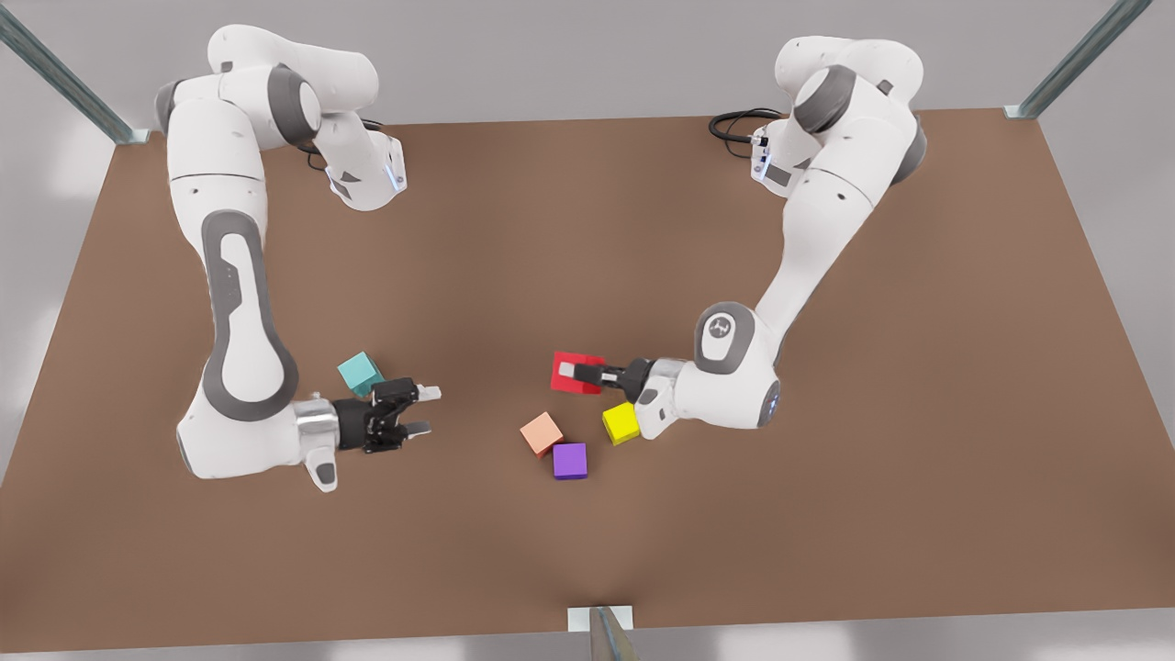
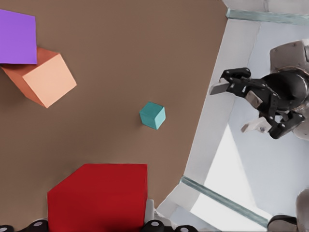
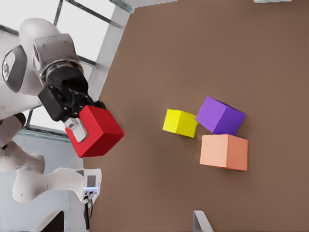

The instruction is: Pick up red wooden cube and pass to hand red wooden cube and place in blue wooden cube

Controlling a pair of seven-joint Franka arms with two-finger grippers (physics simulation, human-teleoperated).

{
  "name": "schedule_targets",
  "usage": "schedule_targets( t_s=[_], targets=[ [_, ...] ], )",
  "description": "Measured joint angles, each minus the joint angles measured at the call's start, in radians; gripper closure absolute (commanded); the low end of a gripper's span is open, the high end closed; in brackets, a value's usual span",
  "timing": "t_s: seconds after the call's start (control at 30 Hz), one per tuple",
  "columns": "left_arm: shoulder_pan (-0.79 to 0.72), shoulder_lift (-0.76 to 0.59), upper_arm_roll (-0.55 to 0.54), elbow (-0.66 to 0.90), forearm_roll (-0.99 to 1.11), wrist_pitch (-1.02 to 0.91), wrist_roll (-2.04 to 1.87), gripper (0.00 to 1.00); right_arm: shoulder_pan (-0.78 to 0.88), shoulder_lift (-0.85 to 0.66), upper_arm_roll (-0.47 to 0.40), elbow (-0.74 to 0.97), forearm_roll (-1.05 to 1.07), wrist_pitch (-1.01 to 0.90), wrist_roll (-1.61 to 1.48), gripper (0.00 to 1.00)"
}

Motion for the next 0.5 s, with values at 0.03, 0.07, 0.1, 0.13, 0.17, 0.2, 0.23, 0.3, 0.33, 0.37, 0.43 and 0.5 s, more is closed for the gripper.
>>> schedule_targets(
  t_s=[0.03,0.07,0.1,0.13,0.17,0.2,0.23,0.3,0.33,0.37,0.43,0.5],
  targets=[
    [-0.005,0.014,-0.018,0.015,-0.045,0.017,0.015,0.35,0.016,0.002,0.0,-0.001,0.045,0.017,-0.061,0.0],
    [-0.007,0.037,-0.038,0.038,-0.081,0.031,0.033,0.35,0.034,0.0,0.0,-0.015,0.086,0.037,-0.121,0.0],
    [-0.009,0.056,-0.05,0.052,-0.113,0.044,0.055,0.35,0.052,-0.003,0.0,-0.029,0.12,0.059,-0.179,0.0],
    [-0.008,0.066,-0.056,0.059,-0.138,0.054,0.079,0.35,0.066,-0.012,0.0,-0.051,0.149,0.08,-0.237,0.0],
    [-0.004,0.071,-0.057,0.063,-0.156,0.066,0.105,0.35,0.074,-0.037,0.0,-0.089,0.171,0.101,-0.293,0.0],
    [0.003,0.078,-0.058,0.066,-0.17,0.078,0.133,0.35,0.075,-0.058,0.0,-0.131,0.196,0.12,-0.35,0.0],
    [0.011,0.085,-0.059,0.068,-0.182,0.093,0.16,0.35,0.073,-0.08,-0.001,-0.19,0.228,0.136,-0.408,0.0],
    [0.02,0.091,-0.059,0.078,-0.196,0.12,0.211,0.38,0.07,-0.126,-0.004,-0.301,0.278,0.162,-0.522,0.0],
    [0.021,0.093,-0.059,0.08,-0.201,0.133,0.235,0.38,0.071,-0.137,-0.004,-0.33,0.299,0.173,-0.576,0.0],
    [0.02,0.095,-0.061,0.081,-0.204,0.146,0.257,0.38,0.075,-0.142,-0.004,-0.346,0.324,0.183,-0.628,0.0],
    [0.017,0.101,-0.062,0.082,-0.209,0.168,0.297,0.38,0.092,-0.135,-0.002,-0.355,0.378,0.209,-0.723,0.0],
    [0.015,0.103,-0.066,0.083,-0.213,0.187,0.333,0.38,0.099,-0.099,-0.001,-0.334,0.419,0.23,-0.807,0.0]
  ],
)
